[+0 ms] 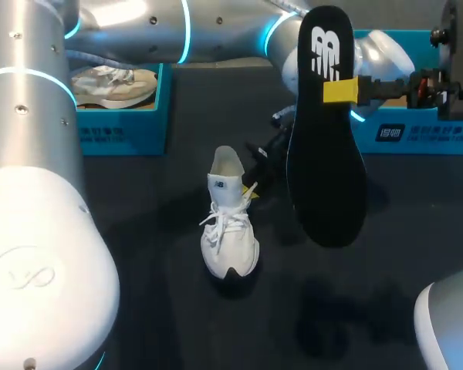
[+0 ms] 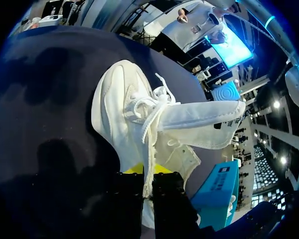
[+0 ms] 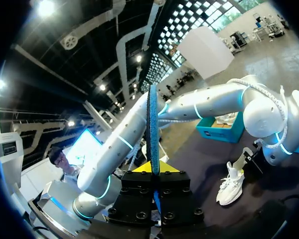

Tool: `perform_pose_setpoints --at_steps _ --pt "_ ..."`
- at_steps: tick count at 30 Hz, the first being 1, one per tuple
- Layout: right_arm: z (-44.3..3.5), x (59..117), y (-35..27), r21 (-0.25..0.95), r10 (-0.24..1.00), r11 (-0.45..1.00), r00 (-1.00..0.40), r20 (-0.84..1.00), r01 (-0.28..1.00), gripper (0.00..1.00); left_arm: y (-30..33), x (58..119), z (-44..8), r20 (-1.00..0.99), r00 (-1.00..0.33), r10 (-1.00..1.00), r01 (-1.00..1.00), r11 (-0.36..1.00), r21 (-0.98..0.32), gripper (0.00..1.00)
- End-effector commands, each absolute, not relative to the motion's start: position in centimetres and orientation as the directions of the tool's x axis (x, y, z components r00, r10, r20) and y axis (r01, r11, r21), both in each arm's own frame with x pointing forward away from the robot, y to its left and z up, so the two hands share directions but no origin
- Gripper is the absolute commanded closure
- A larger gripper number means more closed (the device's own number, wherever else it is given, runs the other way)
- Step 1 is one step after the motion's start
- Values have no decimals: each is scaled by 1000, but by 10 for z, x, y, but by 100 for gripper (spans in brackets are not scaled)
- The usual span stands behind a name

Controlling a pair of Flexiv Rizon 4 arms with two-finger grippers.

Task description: Take the shoe out of the shoebox, open the shoe tongue, remove and reinsert the insole, then place the shoe into the shoebox

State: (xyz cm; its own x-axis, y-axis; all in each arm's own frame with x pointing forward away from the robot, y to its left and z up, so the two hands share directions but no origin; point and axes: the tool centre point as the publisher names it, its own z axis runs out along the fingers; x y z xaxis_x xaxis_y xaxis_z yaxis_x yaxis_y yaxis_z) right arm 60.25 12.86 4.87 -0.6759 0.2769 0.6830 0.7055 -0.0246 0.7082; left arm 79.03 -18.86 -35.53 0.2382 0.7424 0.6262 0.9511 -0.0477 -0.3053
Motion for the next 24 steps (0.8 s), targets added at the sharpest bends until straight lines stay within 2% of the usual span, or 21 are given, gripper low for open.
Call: perform_pose_setpoints --at_steps 1,3,8,9,10,11,12,24 --pt "50 601 134 708 282 -29 -673 683 706 100 -192 790 -358 649 245 720 950 -45 -308 100" --pt "50 601 134 708 282 -29 -673 683 706 100 -192 790 -358 651 245 719 950 -44 -309 62" --pt "50 601 134 708 282 -29 -673 683 706 100 -192 791 -358 651 236 722 951 -35 -306 60" --pt "50 601 134 708 282 -29 -673 683 706 100 -193 791 -357 651 228 724 953 -30 -301 53" --pt "50 601 134 708 282 -29 -673 683 706 100 -193 792 -355 648 222 728 954 -27 -297 37" --pt "50 601 134 708 282 -29 -673 683 706 100 -193 793 -353 643 213 736 956 -22 -293 13" --pt "50 601 134 708 282 -29 -673 683 706 100 -194 794 -351 639 209 740 957 -18 -291 0" --pt "50 601 134 708 282 -29 -673 683 706 100 -195 818 -314 526 43 849 967 98 -236 0"
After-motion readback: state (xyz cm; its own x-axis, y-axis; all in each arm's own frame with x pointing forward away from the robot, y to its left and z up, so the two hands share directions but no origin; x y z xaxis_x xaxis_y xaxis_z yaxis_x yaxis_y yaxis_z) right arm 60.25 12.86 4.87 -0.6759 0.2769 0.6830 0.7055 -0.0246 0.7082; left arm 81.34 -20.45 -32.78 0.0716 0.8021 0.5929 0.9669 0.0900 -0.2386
